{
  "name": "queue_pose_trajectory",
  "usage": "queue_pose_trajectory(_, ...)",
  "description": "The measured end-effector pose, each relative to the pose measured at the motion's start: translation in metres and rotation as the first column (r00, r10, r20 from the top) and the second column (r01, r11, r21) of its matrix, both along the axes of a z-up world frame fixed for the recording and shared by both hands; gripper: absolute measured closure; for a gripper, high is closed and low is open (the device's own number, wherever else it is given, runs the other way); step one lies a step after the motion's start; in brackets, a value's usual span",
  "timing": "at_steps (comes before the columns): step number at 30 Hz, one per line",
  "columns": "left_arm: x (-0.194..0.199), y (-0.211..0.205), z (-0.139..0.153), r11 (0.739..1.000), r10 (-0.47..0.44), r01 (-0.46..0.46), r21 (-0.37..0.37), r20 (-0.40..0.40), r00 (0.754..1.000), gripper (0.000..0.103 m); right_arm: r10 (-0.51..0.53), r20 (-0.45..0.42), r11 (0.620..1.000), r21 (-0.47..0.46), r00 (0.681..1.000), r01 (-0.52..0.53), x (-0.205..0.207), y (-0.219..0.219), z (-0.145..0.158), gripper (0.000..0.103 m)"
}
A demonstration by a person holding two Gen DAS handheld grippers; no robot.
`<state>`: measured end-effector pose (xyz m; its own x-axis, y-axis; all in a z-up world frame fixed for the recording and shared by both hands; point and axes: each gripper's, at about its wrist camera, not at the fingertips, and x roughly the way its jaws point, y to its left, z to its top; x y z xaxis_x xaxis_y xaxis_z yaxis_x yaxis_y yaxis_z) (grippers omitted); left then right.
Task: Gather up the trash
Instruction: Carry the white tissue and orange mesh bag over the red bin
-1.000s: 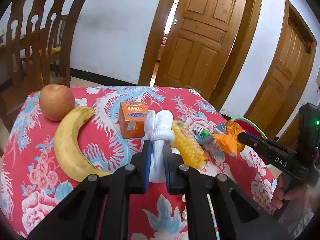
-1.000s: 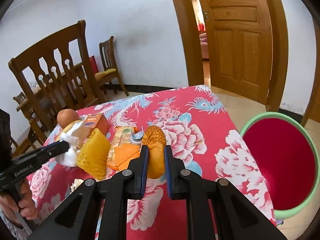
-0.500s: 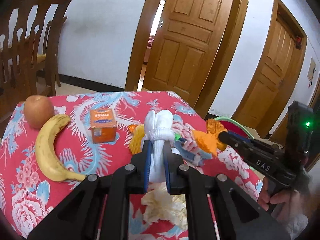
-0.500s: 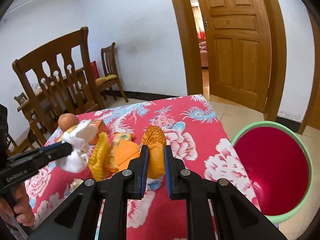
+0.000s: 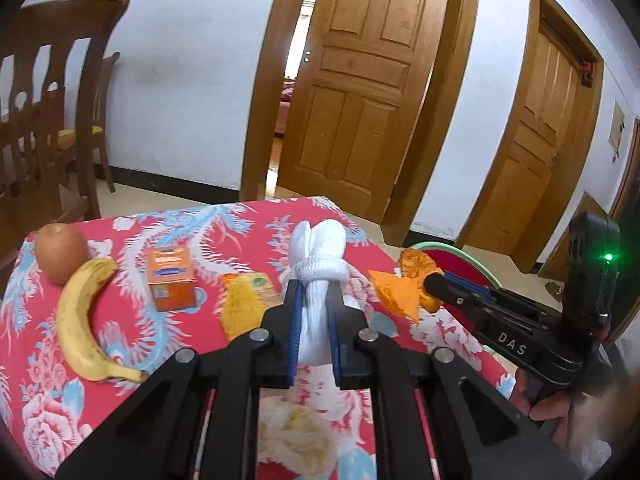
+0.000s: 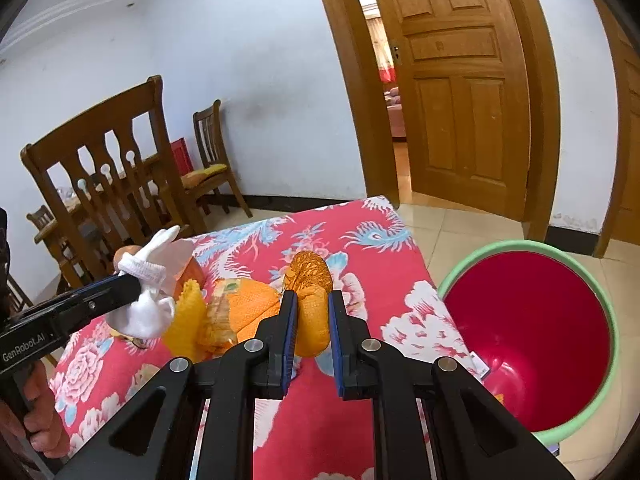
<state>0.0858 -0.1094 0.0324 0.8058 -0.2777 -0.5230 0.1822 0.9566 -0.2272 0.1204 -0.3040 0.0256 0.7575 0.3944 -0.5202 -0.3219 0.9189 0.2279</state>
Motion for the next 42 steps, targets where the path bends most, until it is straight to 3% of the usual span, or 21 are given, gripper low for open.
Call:
queue_pose_trajectory(11,0.013,-0.055,-0.004,0.997,-0.069,0.07,0.037,-0.003,0.998,0.092,-0.048,-0.019,0.997,0.052,0.999,0.049,0.003,-0.037,-0.01,0.088)
queue_pose_trajectory(29,0.049,-0.153,-0.014,0.985,-0.172,0.172,-0.003,-0.045,0.984,0.091,-0.195,-0.05,0.97,0.137,0.979,0.2,0.002,-0.13,-0.015,0.088)
queue_pose_trajectory(42,0.068,-0.217,-0.018,0.969,-0.247,0.248,-0.006,-0.069,0.966,0.091,-0.328,-0.062,0.939,0.088,0.943,0.332,-0.005,-0.18,-0.017,0.088)
